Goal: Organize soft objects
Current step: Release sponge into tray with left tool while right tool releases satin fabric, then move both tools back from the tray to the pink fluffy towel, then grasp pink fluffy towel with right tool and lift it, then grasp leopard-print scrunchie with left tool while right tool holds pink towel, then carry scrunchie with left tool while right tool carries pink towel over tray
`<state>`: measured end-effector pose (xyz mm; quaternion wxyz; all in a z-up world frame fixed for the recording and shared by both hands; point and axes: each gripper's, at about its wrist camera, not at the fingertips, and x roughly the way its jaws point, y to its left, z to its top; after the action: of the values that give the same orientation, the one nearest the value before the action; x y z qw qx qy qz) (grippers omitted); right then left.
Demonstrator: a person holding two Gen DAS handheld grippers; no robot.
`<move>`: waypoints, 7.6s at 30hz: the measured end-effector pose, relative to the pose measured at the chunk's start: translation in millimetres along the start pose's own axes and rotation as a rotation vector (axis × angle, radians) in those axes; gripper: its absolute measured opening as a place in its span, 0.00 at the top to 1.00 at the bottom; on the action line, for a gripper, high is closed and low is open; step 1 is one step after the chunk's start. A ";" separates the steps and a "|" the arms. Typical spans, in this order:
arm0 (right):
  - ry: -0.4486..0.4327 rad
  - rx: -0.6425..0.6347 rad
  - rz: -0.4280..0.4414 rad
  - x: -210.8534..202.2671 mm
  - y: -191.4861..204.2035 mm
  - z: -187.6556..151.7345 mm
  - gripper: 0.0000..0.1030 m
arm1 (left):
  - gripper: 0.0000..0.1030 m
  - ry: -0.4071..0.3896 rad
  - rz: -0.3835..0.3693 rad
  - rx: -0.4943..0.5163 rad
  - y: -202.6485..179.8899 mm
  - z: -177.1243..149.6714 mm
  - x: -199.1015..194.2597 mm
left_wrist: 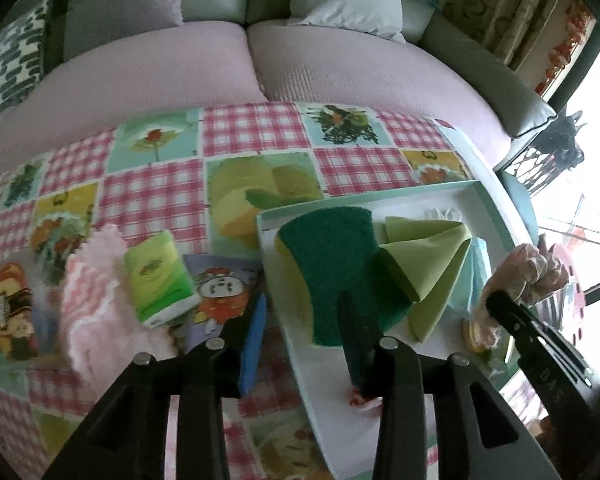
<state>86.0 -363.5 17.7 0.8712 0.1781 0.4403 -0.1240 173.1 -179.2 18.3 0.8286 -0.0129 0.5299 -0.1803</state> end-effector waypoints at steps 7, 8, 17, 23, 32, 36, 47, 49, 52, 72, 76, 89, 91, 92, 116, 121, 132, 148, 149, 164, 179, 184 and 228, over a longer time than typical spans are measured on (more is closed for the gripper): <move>0.001 -0.018 -0.016 -5.8 -0.1 -3.7 0.53 | 0.33 -0.017 0.059 -0.004 7.3 -7.1 -13.8; 0.003 -0.019 -0.017 -6.2 -0.1 -4.2 0.50 | 0.33 -0.019 0.070 -0.007 9.4 -8.4 -15.5; 0.022 -0.050 -0.022 -6.2 4.4 -12.0 0.26 | 0.19 -0.027 0.155 -0.043 26.7 -17.8 -17.6; 0.037 -0.061 -0.018 -4.7 7.9 -18.0 0.15 | 0.11 -0.039 0.199 -0.088 43.3 -24.3 -20.8; 0.043 -0.088 -0.015 -5.8 18.2 -27.4 0.01 | 0.10 -0.064 0.234 -0.118 58.3 -36.5 -33.1; 0.038 -0.103 -0.005 -8.6 25.4 -32.3 0.00 | 0.10 -0.078 0.248 -0.140 68.1 -43.3 -42.5; 0.020 -0.206 0.063 -24.2 73.0 -46.1 0.00 | 0.10 -0.139 0.260 -0.219 102.4 -63.1 -75.6; 0.018 -0.220 0.086 -25.7 83.2 -48.8 0.00 | 0.10 -0.148 0.262 -0.235 109.0 -66.6 -80.8; 0.021 -0.247 0.129 -27.8 100.7 -53.6 0.00 | 0.10 -0.160 0.258 -0.260 121.1 -72.3 -88.3; 0.155 -0.424 0.288 5.3 199.4 -90.3 0.00 | 0.10 -0.079 0.269 -0.441 192.6 -110.7 -87.8; 0.185 -0.448 0.279 18.9 209.1 -94.2 0.00 | 0.10 -0.029 0.259 -0.484 203.9 -115.0 -75.1; 0.226 -0.501 0.245 50.3 235.0 -97.4 0.10 | 0.10 0.043 0.282 -0.549 235.5 -123.7 -56.3; 0.228 -0.501 0.245 53.3 237.0 -97.8 0.14 | 0.10 0.041 0.280 -0.559 238.6 -124.9 -57.0; 0.228 -0.501 0.245 54.3 237.7 -97.8 0.17 | 0.10 0.041 0.281 -0.561 239.3 -124.5 -56.9; 0.198 -0.413 0.335 42.7 223.8 -84.1 0.86 | 0.10 0.034 0.221 -0.526 225.6 -115.2 -61.4; 0.170 -0.403 0.355 31.1 218.8 -77.6 0.88 | 0.10 0.031 0.204 -0.511 218.6 -112.6 -61.9; 0.094 -0.380 0.352 3.2 201.9 -66.3 0.88 | 0.10 0.036 0.166 -0.463 200.8 -104.5 -58.4; 0.146 -0.299 0.263 16.7 160.0 -60.9 0.88 | 0.10 0.071 0.064 -0.354 159.1 -90.3 -35.5; 0.150 -0.300 0.258 18.1 159.3 -61.3 0.88 | 0.10 0.076 0.062 -0.348 156.9 -89.8 -33.8; 0.177 -0.300 0.245 23.5 153.3 -64.3 0.88 | 0.44 0.120 0.015 -0.287 131.3 -79.6 -6.7; 0.130 -0.323 0.293 5.6 158.5 -61.2 0.88 | 0.81 0.075 -0.051 -0.282 130.4 -76.6 -14.9; 0.091 -0.326 0.331 -7.3 160.9 -58.0 0.88 | 0.81 0.010 -0.034 -0.283 134.3 -74.1 -33.6; -0.309 0.115 0.020 -109.7 -34.2 1.3 0.88 | 0.81 -0.166 -0.098 0.085 -34.3 -47.2 -65.1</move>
<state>10.5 -388.5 100.5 0.9182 0.2110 0.2914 -0.1661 97.4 -183.0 61.8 0.8596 -0.0184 0.4502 -0.2411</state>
